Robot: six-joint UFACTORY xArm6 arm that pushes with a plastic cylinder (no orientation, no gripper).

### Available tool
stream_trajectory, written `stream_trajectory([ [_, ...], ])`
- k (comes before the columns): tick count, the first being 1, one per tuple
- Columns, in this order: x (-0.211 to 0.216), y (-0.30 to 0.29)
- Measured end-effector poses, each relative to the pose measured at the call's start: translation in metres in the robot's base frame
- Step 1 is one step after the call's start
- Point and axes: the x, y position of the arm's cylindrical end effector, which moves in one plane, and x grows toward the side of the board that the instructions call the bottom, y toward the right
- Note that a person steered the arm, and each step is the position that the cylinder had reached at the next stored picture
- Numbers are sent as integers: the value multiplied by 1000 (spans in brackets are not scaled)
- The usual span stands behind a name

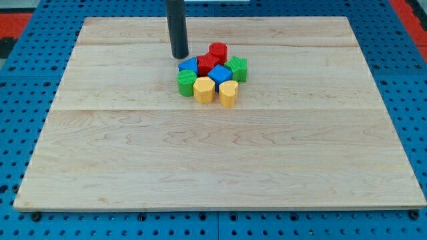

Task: Push the red circle down a bit

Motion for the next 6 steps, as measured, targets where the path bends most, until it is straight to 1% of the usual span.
stream_trajectory([
  [1,-27,15],
  [2,-6,72],
  [3,27,92],
  [4,21,95],
  [6,-2,149],
])
